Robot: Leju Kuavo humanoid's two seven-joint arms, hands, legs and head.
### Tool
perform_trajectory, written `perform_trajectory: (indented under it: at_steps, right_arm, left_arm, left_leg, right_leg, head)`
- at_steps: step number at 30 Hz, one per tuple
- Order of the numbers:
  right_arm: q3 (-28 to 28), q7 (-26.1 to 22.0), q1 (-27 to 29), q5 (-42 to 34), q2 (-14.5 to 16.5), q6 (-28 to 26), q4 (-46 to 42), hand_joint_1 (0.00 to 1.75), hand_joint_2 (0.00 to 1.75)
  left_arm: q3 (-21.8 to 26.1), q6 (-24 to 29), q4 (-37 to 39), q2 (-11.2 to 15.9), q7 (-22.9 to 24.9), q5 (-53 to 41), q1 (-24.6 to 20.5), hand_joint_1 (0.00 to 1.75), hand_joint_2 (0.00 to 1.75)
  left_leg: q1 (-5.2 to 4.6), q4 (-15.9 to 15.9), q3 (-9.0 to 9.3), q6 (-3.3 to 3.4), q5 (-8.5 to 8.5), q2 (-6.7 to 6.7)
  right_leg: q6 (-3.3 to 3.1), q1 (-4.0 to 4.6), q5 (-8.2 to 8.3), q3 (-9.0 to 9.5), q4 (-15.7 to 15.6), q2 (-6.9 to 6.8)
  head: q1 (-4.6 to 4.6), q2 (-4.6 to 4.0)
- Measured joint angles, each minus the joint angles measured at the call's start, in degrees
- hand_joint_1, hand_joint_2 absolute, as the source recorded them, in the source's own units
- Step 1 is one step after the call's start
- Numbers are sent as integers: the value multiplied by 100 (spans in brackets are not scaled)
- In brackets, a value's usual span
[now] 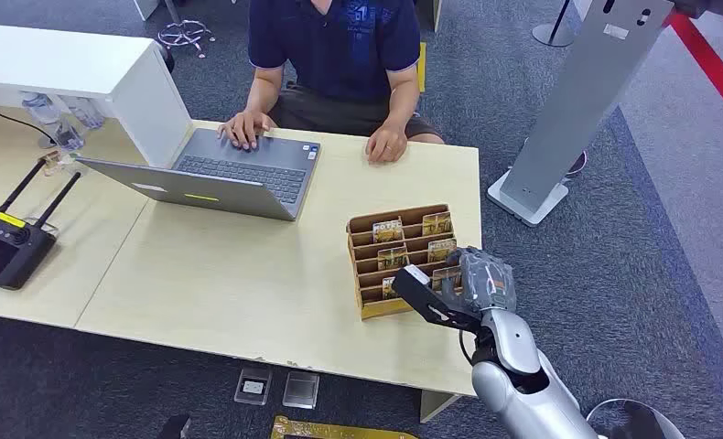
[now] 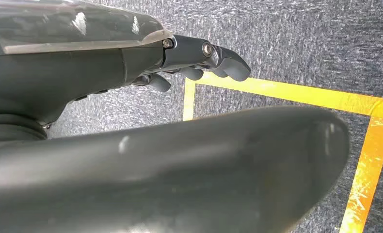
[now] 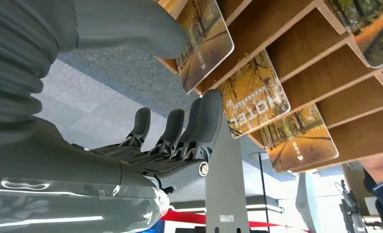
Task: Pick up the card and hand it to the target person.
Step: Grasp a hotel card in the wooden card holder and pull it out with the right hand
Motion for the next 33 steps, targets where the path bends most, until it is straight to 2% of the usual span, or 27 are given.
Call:
perform_trajectory:
  at_steps: [29,31,33]
  right_arm:
    - [6,-91,14,-82,40,-8,290,85,175]
    - [5,-97,14,-88,41,-14,309,92,175]
    - [2,-110,13,-90,43,-31,333,108,175]
  left_arm:
    - [0,26,0,-1,37,3,0,0,0]
    - [0,26,0,-2,37,3,0,0,0]
    - [0,30,0,-2,37,3,0,0,0]
  left_leg:
    - [0,0,0,0,0,0]
    - [0,0,0,0,0,0]
    - [0,0,0,0,0,0]
  right_leg:
    - [0,0,0,1,0,0]
    - [0,0,0,1,0,0]
    - [0,0,0,1,0,0]
  head:
    - [1,0]
    - [1,0]
    - [1,0]
